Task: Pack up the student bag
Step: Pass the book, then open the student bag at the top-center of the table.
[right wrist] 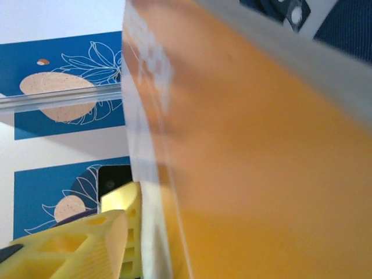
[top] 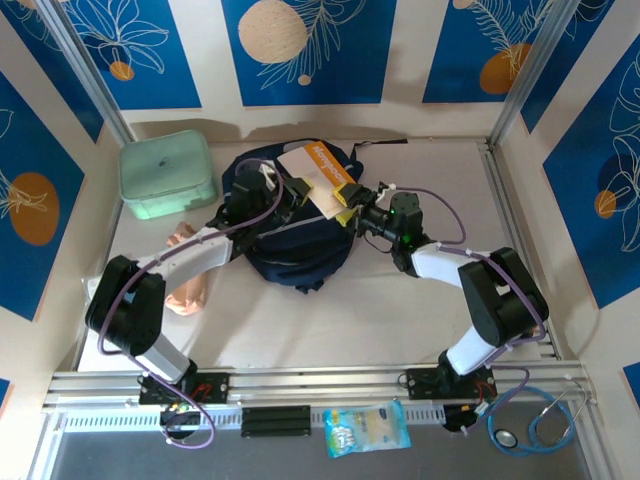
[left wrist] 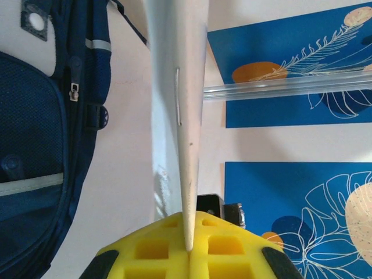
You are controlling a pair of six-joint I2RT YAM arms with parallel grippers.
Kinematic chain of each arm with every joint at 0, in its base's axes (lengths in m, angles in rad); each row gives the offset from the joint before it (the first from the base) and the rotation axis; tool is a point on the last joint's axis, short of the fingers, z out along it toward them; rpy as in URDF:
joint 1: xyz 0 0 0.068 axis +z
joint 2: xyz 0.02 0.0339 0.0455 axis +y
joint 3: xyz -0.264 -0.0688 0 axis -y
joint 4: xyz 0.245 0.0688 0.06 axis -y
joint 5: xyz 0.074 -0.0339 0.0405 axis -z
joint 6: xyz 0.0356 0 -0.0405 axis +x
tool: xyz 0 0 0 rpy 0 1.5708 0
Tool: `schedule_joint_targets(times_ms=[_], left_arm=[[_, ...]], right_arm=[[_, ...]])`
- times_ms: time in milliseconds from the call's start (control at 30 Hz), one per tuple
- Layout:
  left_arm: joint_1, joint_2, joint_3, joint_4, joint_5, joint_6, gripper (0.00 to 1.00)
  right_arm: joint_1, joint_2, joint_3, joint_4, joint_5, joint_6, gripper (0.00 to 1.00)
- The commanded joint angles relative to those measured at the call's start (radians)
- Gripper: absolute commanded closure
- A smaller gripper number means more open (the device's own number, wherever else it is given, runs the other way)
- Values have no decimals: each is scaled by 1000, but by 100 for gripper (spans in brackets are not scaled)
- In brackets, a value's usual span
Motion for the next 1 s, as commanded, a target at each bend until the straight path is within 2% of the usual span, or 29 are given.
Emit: schedule_joint_targets(times_ms=[0, 100, 200, 333, 433, 500, 600, 667, 867, 967], left_arm=[[10, -41, -28, 32, -33, -15, 100], [13, -34, -43, 41, -28, -25, 100], [14, -26, -56, 47, -21, -32, 94], [13, -29, -57, -37, -23, 9, 60], [15, -43, -59, -113, -50, 80, 39], [18, -55, -50, -188, -69, 165, 31], [21, -67, -17, -365, -117, 347, 18], [21, -62, 21, -487, -149, 505, 0], [-1, 35, 209, -818, -211, 919, 0], [-33, 91, 270, -883, -216, 1094, 0]], right_arm=[[-18, -39, -17, 19, 29, -1, 50], [-26, -78, -9, -48, 27, -34, 60], [-26, -116, 9, -154, 30, -82, 81], [-28, -144, 33, -261, 23, -134, 100], [-35, -166, 37, -330, 33, -180, 100], [-44, -191, 33, -372, 42, -214, 100], [-63, -247, 17, -452, 62, -289, 100], [-79, -305, 5, -541, 89, -351, 100], [-136, -497, -10, -816, 180, -507, 100], [-198, -564, -13, -901, 177, -526, 100]])
